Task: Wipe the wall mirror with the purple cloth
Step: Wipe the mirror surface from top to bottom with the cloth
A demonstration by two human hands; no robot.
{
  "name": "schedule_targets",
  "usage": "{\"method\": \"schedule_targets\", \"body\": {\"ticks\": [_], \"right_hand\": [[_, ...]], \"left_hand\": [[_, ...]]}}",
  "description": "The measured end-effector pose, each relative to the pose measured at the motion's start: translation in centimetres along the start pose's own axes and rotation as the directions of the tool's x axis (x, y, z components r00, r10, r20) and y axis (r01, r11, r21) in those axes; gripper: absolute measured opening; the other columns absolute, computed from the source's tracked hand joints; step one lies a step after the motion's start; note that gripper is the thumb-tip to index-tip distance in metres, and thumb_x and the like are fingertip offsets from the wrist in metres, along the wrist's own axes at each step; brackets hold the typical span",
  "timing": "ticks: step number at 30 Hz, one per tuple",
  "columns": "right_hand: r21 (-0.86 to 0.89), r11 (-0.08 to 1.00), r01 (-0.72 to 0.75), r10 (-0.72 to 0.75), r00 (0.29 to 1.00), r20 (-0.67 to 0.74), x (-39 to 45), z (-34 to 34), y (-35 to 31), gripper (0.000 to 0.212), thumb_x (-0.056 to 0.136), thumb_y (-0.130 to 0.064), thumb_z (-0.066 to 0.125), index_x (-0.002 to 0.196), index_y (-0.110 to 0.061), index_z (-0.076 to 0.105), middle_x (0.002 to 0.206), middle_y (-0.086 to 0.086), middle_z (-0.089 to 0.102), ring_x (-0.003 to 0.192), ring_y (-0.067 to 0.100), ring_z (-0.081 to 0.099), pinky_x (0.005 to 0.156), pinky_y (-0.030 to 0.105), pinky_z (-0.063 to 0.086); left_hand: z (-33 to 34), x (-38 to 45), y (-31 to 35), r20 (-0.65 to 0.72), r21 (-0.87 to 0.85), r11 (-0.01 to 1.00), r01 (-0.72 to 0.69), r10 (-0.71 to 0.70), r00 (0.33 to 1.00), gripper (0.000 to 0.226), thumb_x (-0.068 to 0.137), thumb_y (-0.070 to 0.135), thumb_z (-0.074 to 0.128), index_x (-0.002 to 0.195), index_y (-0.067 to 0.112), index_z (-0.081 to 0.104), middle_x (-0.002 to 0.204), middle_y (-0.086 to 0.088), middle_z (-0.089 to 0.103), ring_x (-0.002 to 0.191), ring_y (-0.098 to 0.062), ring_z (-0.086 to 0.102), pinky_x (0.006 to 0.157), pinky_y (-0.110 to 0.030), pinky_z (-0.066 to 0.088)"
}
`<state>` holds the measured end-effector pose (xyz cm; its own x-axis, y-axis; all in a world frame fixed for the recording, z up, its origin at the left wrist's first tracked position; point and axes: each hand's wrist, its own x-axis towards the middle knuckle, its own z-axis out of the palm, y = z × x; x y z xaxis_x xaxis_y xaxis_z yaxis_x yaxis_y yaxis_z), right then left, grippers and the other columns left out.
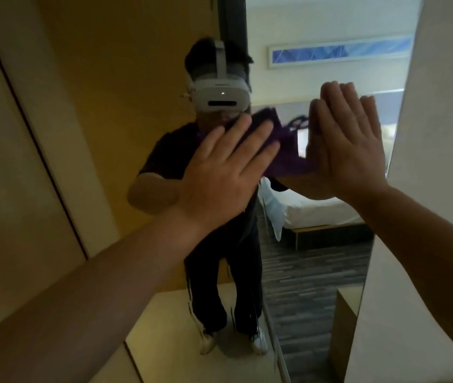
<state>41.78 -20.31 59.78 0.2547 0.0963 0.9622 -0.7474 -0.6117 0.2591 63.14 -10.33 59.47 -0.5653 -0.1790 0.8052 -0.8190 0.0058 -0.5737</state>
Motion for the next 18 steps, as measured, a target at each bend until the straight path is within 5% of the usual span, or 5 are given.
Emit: {"method": "schedule_targets", "body": {"ticks": [8,13,18], "right_hand": [[-0.045,0.999,0.009,-0.01,1.0,-0.024,-0.4,0.2,0.2,0.055,0.106,-0.029,0.023,0.145,0.006,0.043,0.15,0.029,0.04,0.138,0.051,0.036,0.116,0.061,0.021],[-0.043,0.999,-0.005,0.007,0.999,0.038,-0.3,0.0,0.1,0.056,0.107,-0.032,0.022,0.147,0.003,0.041,0.151,0.027,0.039,0.14,0.049,0.035,0.117,0.06,0.02],[0.029,0.997,-0.065,0.062,0.993,0.103,-0.4,-2.0,0.3,0.064,0.108,-0.04,0.02,0.142,0.008,0.044,0.15,0.03,0.039,0.14,0.05,0.035,0.118,0.06,0.022]], "left_hand": [[1.8,-15.2,9.9,0.167,-0.069,0.995,-0.07,0.08,0.983,0.05,0.1,0.03,0.054,0.148,0.025,0.043,0.155,0.0,0.039,0.144,-0.026,0.034,0.114,-0.042,0.03],[1.3,-14.8,10.1,0.17,-0.107,0.994,-0.019,0.038,0.985,0.036,0.103,0.026,0.05,0.139,0.026,0.056,0.149,0.003,0.048,0.138,-0.024,0.045,0.111,-0.04,0.035],[-0.9,-10.1,8.3,0.186,-0.289,0.954,0.076,-0.022,0.982,0.021,0.101,0.018,0.057,0.117,0.019,0.071,0.135,-0.002,0.061,0.122,-0.028,0.057,0.091,-0.045,0.048]]}}
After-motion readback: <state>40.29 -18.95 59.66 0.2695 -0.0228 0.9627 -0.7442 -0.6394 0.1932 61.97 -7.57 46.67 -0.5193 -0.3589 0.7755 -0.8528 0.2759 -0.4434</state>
